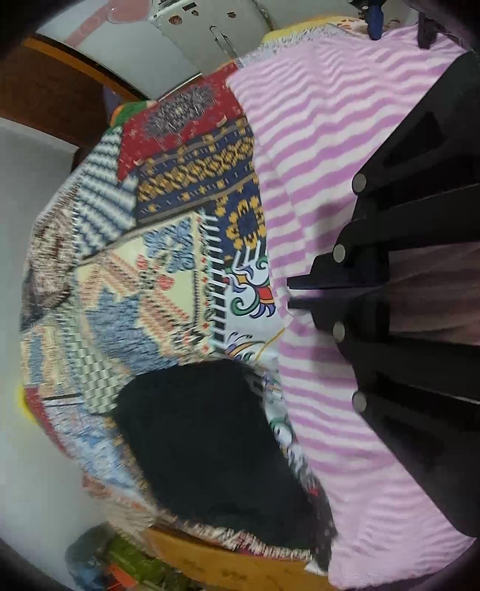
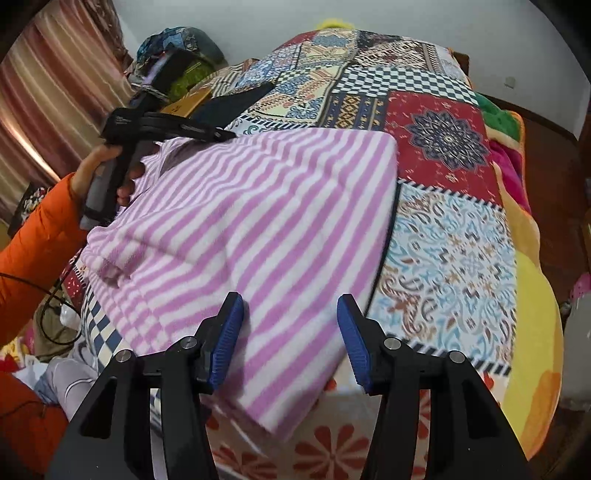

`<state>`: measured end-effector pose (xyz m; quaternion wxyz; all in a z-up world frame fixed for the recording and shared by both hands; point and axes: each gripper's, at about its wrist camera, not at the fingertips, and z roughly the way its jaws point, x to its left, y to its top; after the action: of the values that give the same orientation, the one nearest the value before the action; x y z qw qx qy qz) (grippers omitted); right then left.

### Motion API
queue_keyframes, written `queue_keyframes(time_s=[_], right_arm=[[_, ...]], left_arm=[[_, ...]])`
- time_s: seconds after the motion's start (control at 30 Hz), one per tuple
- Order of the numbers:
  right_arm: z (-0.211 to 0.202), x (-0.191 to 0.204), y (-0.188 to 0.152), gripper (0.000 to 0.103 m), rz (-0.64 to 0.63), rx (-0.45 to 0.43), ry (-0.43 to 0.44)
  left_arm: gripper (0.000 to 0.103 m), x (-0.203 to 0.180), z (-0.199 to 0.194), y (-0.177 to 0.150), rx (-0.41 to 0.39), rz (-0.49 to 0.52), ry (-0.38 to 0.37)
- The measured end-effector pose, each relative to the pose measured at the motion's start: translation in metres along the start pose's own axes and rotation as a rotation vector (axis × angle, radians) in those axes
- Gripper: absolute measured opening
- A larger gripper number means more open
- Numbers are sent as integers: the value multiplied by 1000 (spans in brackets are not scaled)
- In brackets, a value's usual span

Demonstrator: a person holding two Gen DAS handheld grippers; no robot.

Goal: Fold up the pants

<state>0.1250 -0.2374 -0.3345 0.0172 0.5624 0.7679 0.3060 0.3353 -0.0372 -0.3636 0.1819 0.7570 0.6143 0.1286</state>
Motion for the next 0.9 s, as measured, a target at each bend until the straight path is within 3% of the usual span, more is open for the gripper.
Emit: queue_keyframes(time_s=[0.07,0.13,0.2,0.27,0.37,0.5,0.57,0.6,0.73,0.9], right_arm=[[-6,-1,0,49,6,2,-13],[-15,1,1,49,3,-13,-38],[-24,7,4,49,1,-48,-32],[-29,14,6,49,-3,-77,-9],[-21,25,7,49,-28,-77,3],[7,32,1,50,-62,-6,-3],[9,29,-1,50,-57,-3,8],[9,28,-1,50,-53,7,13],[8,32,-3,50,-77,28,1],[5,33,-2,50,-93,39,-21]], left_arm=[[10,-2,-23,-4,-29,2,-36],[19,-7,-51,-15,-67,14,-78],[40,-16,-76,-29,-98,33,-106],[49,-28,-94,-47,-115,53,-152],[51,-49,-102,-74,-97,89,-190],[54,-65,-81,-114,-26,132,-105],[64,-61,-81,-131,-81,125,-63],[64,-59,-83,-138,-100,132,-55],[64,-52,-87,-149,-122,120,-47],[74,-34,-89,-153,-122,72,-39]])
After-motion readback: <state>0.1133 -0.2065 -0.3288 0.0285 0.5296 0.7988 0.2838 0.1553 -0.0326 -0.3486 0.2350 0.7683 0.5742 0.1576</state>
